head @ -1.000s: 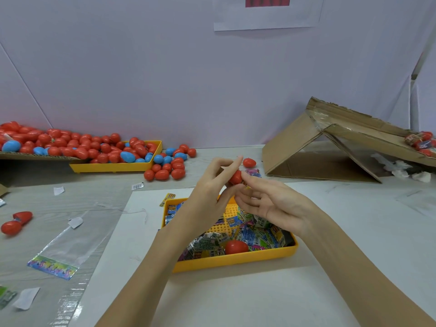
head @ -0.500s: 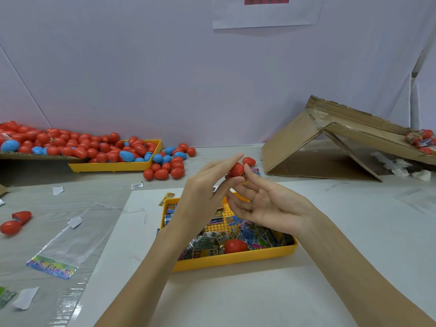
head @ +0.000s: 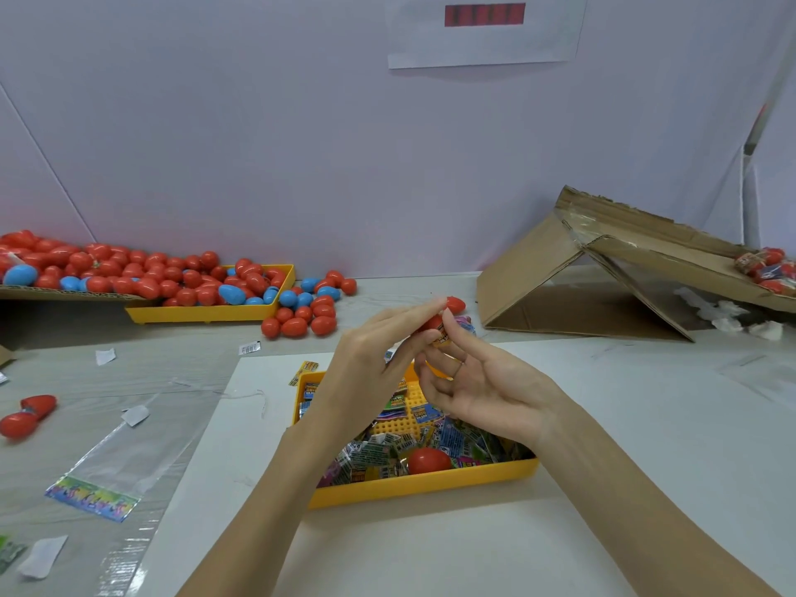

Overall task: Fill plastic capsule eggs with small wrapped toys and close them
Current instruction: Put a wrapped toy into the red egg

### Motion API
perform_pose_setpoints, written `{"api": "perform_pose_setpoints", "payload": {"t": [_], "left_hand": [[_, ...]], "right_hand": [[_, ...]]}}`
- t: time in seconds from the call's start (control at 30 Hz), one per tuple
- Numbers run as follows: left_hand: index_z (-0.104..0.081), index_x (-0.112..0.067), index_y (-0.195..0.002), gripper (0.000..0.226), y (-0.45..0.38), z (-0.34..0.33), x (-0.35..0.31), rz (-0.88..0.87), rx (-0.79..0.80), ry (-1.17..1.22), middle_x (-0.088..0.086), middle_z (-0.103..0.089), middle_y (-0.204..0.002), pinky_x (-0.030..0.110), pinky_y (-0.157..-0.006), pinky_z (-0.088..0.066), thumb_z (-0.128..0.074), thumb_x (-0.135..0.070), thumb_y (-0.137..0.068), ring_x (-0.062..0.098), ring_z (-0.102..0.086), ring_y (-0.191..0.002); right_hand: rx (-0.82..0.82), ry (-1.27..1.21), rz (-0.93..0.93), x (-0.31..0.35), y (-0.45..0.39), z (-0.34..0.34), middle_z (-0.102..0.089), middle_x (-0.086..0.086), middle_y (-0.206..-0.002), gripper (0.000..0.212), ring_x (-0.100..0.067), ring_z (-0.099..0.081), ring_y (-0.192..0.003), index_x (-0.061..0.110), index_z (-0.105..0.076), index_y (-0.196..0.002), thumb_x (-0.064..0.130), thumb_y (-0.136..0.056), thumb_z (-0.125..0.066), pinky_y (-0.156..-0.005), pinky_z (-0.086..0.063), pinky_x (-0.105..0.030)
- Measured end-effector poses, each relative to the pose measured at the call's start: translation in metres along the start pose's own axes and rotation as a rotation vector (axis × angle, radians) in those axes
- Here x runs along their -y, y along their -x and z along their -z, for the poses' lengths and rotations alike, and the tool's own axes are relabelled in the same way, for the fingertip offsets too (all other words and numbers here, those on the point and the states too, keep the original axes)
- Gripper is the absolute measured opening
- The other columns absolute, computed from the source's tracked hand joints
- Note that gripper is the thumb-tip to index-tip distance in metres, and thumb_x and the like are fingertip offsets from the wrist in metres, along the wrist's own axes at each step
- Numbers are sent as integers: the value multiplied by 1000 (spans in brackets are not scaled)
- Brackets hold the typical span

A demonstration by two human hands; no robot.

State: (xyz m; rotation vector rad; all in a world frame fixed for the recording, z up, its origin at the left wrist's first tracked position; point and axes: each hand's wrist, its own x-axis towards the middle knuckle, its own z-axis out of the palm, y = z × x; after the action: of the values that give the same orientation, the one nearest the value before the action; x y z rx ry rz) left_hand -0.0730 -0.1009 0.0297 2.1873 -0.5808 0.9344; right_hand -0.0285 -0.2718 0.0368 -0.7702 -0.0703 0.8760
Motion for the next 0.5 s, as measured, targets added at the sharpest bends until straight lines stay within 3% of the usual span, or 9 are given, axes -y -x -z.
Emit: {"api": "perform_pose_setpoints", "payload": {"t": [0.1,0.23,0.37,0.5], "left_hand": [[-63,-17,-140,42,2,-2,0,38,11,-12,-6,-71,-127,17,-100,-48,-66,-12,-99,2,-62,-117],[-61,-20,-142,38,2,1,5,196,8,-3,-9,-69,-128,24,-99,-51,-58,-20,-104,6,-62,-117],[-69,-16,-127,26,3,8,20,358,-50,-104,-6,-71,-120,34,-96,-55,-60,-15,-103,10,-61,-113],[-75,-15,-114,19,6,10,30,428,22,-218,-5,-69,-113,35,-94,-50,-60,-19,-104,15,-56,-113]], "right_hand": [[-65,229,115,1,2,0,-76,-7,-108,26,-18,-72,-92,17,-82,-107,34,-87,-80,-80,-58,-27],[-358,806,542,6,7,2,-77,-2,-103,30,-13,-74,-86,30,-74,-118,25,-90,-80,-75,-60,-25],[-595,1072,937,46,5,-1,-72,1,-110,33,-8,-70,-98,25,-71,-122,11,-93,-76,-85,-60,-24],[-932,1357,1080,114,-3,2,-55,-11,-131,38,-13,-59,-107,13,-61,-138,9,-100,-64,-101,-48,-21]]}}
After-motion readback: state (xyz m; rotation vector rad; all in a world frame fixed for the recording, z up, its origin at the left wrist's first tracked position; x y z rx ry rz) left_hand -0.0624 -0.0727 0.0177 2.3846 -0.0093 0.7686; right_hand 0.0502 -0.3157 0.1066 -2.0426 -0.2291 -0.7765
